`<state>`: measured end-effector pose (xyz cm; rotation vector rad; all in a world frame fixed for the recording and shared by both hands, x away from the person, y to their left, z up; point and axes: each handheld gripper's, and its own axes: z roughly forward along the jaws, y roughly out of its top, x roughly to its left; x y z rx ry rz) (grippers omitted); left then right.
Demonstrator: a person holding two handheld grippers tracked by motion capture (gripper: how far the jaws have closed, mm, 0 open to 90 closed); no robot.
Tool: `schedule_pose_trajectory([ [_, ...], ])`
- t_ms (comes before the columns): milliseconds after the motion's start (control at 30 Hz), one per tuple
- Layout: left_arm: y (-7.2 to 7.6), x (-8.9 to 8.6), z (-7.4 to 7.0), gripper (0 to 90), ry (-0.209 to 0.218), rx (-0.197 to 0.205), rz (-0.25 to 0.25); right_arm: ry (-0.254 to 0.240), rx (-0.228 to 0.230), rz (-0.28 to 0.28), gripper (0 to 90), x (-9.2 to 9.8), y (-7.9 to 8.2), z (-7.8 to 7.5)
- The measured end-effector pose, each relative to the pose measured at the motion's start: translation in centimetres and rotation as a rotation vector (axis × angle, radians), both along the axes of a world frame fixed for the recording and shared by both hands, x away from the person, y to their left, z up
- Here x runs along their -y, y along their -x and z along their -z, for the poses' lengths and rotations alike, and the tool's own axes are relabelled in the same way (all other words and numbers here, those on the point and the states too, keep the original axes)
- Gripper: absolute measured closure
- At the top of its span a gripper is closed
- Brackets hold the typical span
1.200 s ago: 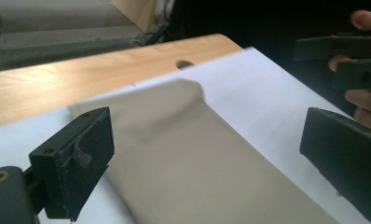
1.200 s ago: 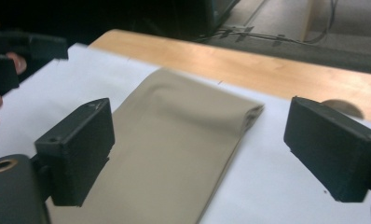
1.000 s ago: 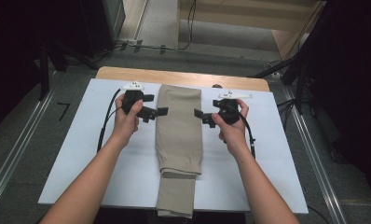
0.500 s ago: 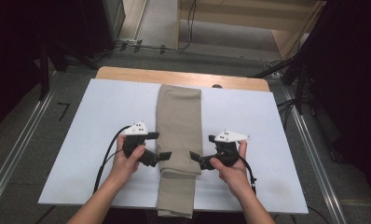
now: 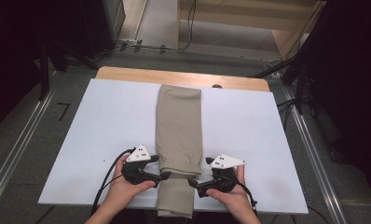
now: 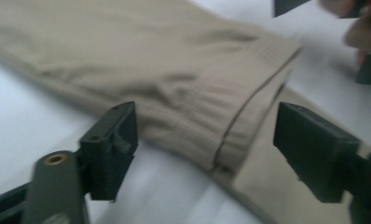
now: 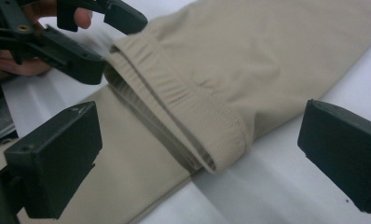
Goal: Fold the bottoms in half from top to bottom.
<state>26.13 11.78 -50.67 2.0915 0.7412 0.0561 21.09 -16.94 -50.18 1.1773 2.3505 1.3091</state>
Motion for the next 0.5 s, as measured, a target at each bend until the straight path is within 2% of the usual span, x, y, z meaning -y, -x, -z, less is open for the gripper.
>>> schedule_pose_trajectory([
  [67, 0.0, -0.2, -0.2, 28.9, 0.006, 0.001, -0.014, 0.029, 0.008, 0.027, 13.1, -0.3, 0.1, 0.3],
  [133, -0.2, -0.4, -0.1, 33.2, -0.005, -0.001, -0.05, 0.065, 0.009, 0.05, 16.2, -0.7, 0.0, 0.8],
  [200, -0.4, -0.8, 0.0, 36.8, 0.021, -0.029, -0.06, 0.085, 0.007, 0.066, 19.6, -1.1, -0.1, 1.1],
  [267, -0.5, -1.0, -0.1, 43.5, 0.031, -0.022, -0.06, 0.104, 0.016, 0.064, 23.6, -1.3, -0.1, 1.3],
  [367, -0.7, -1.1, 0.0, 56.5, 0.058, -0.031, -0.026, 0.101, 0.04, 0.032, 35.8, -1.5, 0.1, 1.2],
  [433, -0.6, -1.1, 0.0, 63.1, 0.066, -0.035, -0.007, 0.1, 0.04, 0.016, 39.8, -1.6, 0.1, 1.2],
  [500, -0.5, -1.0, 0.0, 66.5, 0.06, -0.022, 0.0, 0.108, 0.039, 0.033, 44.9, -1.7, -0.1, 1.5],
])
